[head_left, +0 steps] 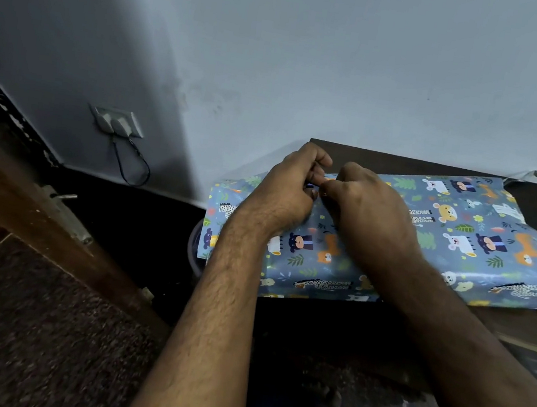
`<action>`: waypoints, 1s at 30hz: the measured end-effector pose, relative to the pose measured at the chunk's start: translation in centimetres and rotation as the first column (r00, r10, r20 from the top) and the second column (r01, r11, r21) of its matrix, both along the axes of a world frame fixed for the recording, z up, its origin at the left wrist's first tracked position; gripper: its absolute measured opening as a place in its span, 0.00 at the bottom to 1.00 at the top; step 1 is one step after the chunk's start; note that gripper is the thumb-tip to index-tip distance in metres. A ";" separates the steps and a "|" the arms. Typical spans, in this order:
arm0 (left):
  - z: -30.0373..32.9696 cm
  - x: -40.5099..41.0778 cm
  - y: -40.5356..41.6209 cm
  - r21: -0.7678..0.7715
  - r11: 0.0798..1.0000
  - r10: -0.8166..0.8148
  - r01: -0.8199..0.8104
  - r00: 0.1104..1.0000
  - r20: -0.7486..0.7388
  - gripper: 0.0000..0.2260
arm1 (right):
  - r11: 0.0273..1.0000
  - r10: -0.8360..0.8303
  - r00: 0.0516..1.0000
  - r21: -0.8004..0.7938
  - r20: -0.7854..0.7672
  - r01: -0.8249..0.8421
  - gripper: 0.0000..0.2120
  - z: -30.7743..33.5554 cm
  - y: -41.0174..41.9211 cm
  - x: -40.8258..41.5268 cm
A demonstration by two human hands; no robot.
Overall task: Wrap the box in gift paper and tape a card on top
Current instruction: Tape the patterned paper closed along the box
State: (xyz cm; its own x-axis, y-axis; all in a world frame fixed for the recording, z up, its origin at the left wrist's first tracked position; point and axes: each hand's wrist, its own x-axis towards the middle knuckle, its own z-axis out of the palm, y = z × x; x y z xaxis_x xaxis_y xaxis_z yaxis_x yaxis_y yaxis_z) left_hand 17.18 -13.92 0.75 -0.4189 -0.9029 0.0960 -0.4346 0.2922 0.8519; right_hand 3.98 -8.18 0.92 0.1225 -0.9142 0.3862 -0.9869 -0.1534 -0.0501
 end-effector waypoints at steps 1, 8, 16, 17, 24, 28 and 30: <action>0.0 0.1 0.0 0.000 1.000 0.005 -0.005 1.000 0.000 0.24 | 1.000 0.001 1.000 0.009 -0.010 -0.001 0.13 0.1 0.0 0.2; 0.3 0.1 0.2 -0.013 1.000 0.013 -0.013 0.999 0.044 0.24 | 0.998 0.007 0.999 0.058 -0.054 -0.004 0.07 1.0 0.1 0.7; 0.5 0.0 0.5 0.009 1.000 0.026 -0.026 0.999 0.021 0.24 | 0.983 -0.005 0.997 0.181 -0.072 0.018 0.11 2.7 0.4 0.8; 0.5 0.0 0.5 0.010 1.000 0.027 -0.028 0.999 0.021 0.24 | 0.982 -0.007 0.997 0.189 -0.075 0.021 0.12 2.8 0.4 0.7; 0.3 -0.1 0.3 0.010 1.000 0.021 -0.021 0.999 0.024 0.24 | 0.996 0.013 1.000 0.088 0.028 -0.015 0.09 1.7 -0.1 -1.0; 0.1 0.0 0.5 -0.005 0.999 0.039 -0.039 0.998 0.054 0.21 | 1.000 0.007 0.920 0.000 0.392 -0.008 0.02 0.8 -0.2 -1.7; -0.1 0.3 0.5 -0.011 0.999 0.048 -0.048 0.998 0.049 0.18 | 0.999 -0.039 0.846 0.021 0.532 0.032 0.02 0.3 -0.2 -2.0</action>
